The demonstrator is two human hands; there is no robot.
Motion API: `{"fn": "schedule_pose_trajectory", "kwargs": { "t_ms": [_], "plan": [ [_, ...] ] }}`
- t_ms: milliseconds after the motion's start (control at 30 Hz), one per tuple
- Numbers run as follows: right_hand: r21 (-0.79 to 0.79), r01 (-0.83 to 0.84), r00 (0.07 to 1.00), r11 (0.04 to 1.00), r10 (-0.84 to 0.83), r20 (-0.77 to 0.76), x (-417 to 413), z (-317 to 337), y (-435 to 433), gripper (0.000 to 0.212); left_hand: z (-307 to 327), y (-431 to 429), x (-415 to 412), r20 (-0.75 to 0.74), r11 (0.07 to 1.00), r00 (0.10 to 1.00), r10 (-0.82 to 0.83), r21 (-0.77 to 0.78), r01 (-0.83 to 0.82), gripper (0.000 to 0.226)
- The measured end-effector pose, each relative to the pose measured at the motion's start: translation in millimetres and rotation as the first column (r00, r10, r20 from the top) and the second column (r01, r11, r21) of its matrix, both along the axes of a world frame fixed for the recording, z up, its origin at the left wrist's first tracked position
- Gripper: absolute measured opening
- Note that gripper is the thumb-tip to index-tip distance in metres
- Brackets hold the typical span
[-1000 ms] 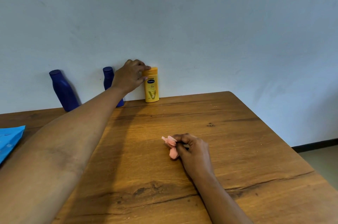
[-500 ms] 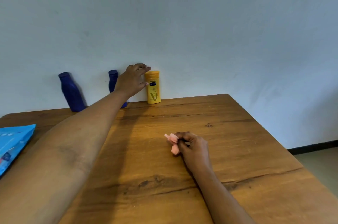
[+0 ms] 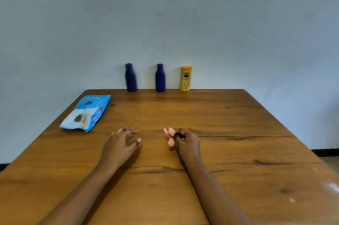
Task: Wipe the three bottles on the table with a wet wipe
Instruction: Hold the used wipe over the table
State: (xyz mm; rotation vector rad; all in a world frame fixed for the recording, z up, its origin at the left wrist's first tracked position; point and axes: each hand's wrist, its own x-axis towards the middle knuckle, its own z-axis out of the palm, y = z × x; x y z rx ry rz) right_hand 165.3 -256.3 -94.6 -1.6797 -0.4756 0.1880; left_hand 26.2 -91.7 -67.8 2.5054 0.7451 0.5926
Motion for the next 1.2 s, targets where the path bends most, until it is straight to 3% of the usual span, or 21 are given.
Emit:
{"fn": "schedule_pose_trajectory", "kwargs": {
  "t_ms": [167, 333, 633, 733, 900, 1000, 1200],
  "plan": [
    [-0.034, -0.095, 0.995, 0.995, 0.097, 0.031, -42.5, 7.5, 27.3, 0.023, -12.5, 30.4, -53.3, -0.175, 0.979, 0.967, 0.184, 0.121, -0.165, 0.046],
    [-0.059, -0.113, 0.993, 0.992, 0.111, -0.029, -39.2, 5.1, 46.9, 0.024, -16.7, 55.3, -35.6, -0.335, 0.979, 0.927, 0.168, 0.167, -0.118, 0.055],
    [-0.194, -0.181, 0.983, 0.964, 0.186, 0.005, -13.3, 6.2, 82.6, 0.023, -18.2, 66.0, -13.9, -0.295, 0.982, 0.950, 0.105, 0.184, -0.051, 0.058],
    [-0.286, -0.205, 0.978, 0.936, 0.188, -0.087, -18.6, 17.7, 76.2, 0.018, -8.1, 59.0, -24.0, -0.336, 0.996, 0.938, 0.079, 0.058, -0.063, 0.059],
    [-0.429, -0.287, 0.908, 0.856, 0.101, -0.406, -30.4, 54.0, 89.6, 0.015, 19.6, 56.3, -48.4, -0.477, 0.988, 0.876, 0.072, -0.085, -0.127, 0.059],
    [-0.430, -0.396, 0.875, 0.812, 0.190, -0.446, -46.7, 61.4, 110.5, 0.016, 27.3, 70.8, -67.1, -0.496, 0.974, 0.859, 0.123, -0.107, -0.201, 0.055],
    [-0.446, -0.459, 0.850, 0.768, 0.233, -0.473, -83.6, 68.9, 157.9, 0.015, 27.2, 110.6, -123.3, -0.491, 0.922, 0.827, 0.274, -0.110, -0.371, 0.055]
  ]
}}
